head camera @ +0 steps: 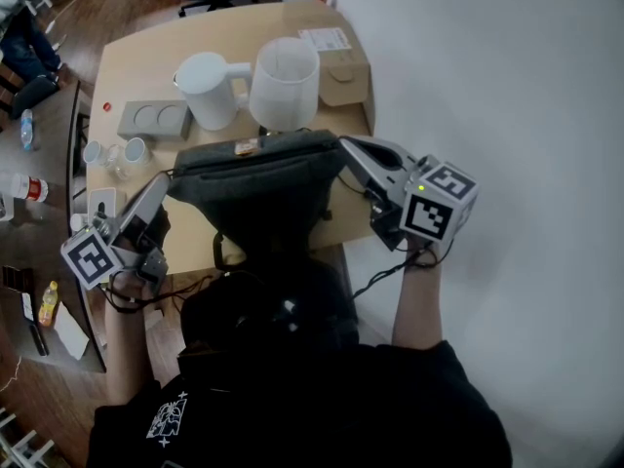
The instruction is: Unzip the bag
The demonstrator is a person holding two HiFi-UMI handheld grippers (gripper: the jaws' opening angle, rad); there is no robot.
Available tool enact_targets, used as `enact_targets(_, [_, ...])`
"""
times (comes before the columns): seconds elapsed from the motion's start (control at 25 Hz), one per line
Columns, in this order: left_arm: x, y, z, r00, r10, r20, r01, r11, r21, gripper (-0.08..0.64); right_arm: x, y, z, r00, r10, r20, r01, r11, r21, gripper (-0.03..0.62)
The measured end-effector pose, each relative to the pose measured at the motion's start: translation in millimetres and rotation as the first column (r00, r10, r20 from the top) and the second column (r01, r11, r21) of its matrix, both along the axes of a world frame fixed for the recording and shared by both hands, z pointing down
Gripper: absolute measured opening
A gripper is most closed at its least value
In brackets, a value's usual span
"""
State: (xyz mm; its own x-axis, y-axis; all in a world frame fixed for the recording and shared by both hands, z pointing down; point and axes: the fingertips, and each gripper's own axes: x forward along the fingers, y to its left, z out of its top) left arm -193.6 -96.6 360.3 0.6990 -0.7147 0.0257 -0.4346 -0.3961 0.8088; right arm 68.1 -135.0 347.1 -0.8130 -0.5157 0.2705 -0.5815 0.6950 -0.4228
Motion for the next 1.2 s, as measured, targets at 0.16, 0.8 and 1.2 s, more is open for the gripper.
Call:
enact_targets(0.16, [-1.2, -0.9, 1.6, 1.0, -0.005, 0.0, 0.005, 1.0, -0.001, 0.002, 4.2, -2.1, 2.8, 1.0, 0.009, -0.001, -0.009, 1.0, -0.005, 0.01])
enact_targets(0.8, [-9.1, -1.7, 8.7, 0.999, -0.02, -0.025, 0.02, 1.0, -0.008, 0.002, 16.0, -8.2, 11.6, 1.0, 0.031, -0.002, -0.031, 0.999, -0.023, 0.011])
enact_targets(1.2, [-14.9, -3.4, 13.6, 0.999, -0.034, -0.024, 0.033, 0.999, -0.016, 0.002, 21.9, -13.5, 17.0, 0.999, 0.041, 0.006, -0.04, 0.999, -0.036, 0.011])
